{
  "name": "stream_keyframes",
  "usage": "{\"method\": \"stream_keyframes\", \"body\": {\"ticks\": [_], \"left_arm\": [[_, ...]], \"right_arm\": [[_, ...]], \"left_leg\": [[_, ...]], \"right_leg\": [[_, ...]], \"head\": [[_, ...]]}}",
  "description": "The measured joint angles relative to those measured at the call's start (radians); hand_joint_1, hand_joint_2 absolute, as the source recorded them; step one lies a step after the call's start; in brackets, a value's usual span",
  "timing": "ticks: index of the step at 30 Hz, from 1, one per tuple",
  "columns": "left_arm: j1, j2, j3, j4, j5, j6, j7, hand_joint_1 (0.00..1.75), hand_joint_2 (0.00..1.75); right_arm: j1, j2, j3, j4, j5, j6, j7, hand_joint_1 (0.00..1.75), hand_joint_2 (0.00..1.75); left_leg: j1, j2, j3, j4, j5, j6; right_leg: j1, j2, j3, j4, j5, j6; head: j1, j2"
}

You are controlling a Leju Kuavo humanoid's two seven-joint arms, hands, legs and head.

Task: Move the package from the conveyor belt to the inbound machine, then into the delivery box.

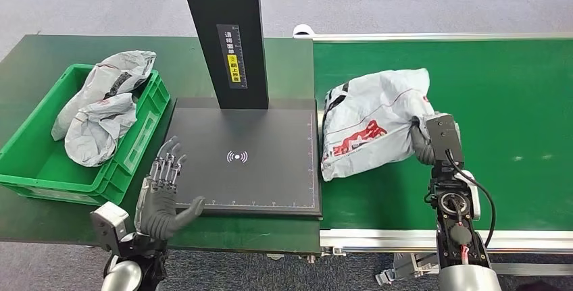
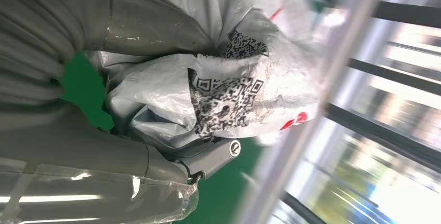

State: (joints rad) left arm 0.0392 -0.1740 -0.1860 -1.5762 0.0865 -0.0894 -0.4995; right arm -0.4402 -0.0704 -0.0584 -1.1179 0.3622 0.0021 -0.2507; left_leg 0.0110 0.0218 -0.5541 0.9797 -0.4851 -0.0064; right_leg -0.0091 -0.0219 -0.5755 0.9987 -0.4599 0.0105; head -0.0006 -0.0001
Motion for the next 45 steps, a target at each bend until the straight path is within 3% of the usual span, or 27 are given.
{"method": "stream_keyframes", "body": {"ticks": [6,14,21,25,29,35,41,42,45], "left_arm": [[0.003,0.002,0.018,-0.037,-0.014,0.006,-0.011,0.00,1.75],[0.011,0.002,0.057,-0.096,-0.032,0.032,-0.031,0.00,1.75],[0.011,0.000,0.085,-0.116,-0.042,0.020,-0.033,0.00,1.75],[0.005,-0.004,0.088,-0.115,-0.044,0.010,-0.035,0.00,1.75],[-0.010,-0.006,0.088,-0.113,-0.045,0.004,-0.033,0.00,1.75],[-0.011,-0.014,0.087,-0.113,-0.049,0.003,-0.015,0.00,1.75],[-0.011,-0.017,0.087,-0.113,-0.050,0.002,-0.011,0.00,1.75],[-0.011,-0.017,0.087,-0.113,-0.050,0.002,-0.010,0.00,1.75],[-0.011,-0.017,0.086,-0.113,-0.050,-0.002,-0.005,0.00,1.75]], "right_arm": [[0.073,-0.004,0.084,-0.266,-0.018,-0.032,-0.004,1.75,1.75],[0.184,0.015,0.103,-0.538,-0.048,-0.077,-0.059,1.75,1.75],[0.217,0.052,0.115,-0.638,-0.070,-0.046,-0.059,1.75,1.75],[0.204,0.070,0.145,-0.603,-0.100,0.056,-0.030,1.75,1.75],[0.164,0.107,0.236,-0.442,-0.118,0.139,-0.007,1.75,1.75],[0.095,0.167,0.357,-0.162,-0.192,0.163,-0.007,1.75,1.75],[0.063,0.187,0.391,-0.031,-0.211,0.169,-0.006,1.75,1.75],[0.059,0.188,0.394,-0.017,-0.212,0.174,-0.003,1.64,1.75],[0.047,0.192,0.402,0.030,-0.207,0.190,-0.008,0.33,1.75]], "left_leg": [[0.000,0.000,0.000,0.000,0.000,0.000],[0.000,0.000,0.000,0.000,0.000,0.000],[0.000,0.000,0.000,0.000,0.000,0.000],[0.000,0.001,0.001,0.000,0.000,0.000],[0.001,0.001,0.002,-0.001,0.000,-0.001],[0.002,0.001,0.002,-0.001,0.001,-0.001],[0.001,0.000,0.001,0.000,0.001,-0.001],[0.001,0.000,0.001,0.000,0.001,-0.001],[0.001,0.000,0.002,0.000,0.001,-0.001]], "right_leg": [[0.000,0.000,0.000,0.000,0.000,0.000],[0.000,0.000,0.000,0.000,0.000,0.000],[0.000,0.000,0.001,0.000,0.000,0.000],[0.000,0.000,0.002,0.000,0.000,0.000],[0.001,0.000,0.002,0.000,0.000,0.000],[0.002,0.000,0.002,0.001,0.000,-0.001],[0.001,0.000,0.002,0.001,0.000,-0.001],[0.001,0.000,0.002,0.000,0.000,-0.001],[0.001,0.000,0.002,0.000,0.000,-0.001]], "head": [[0.000,0.000],[0.000,0.000],[0.000,0.000],[0.000,0.000],[0.000,0.000],[0.000,0.000],[0.000,0.000],[0.000,0.000],[0.000,0.000]]}}
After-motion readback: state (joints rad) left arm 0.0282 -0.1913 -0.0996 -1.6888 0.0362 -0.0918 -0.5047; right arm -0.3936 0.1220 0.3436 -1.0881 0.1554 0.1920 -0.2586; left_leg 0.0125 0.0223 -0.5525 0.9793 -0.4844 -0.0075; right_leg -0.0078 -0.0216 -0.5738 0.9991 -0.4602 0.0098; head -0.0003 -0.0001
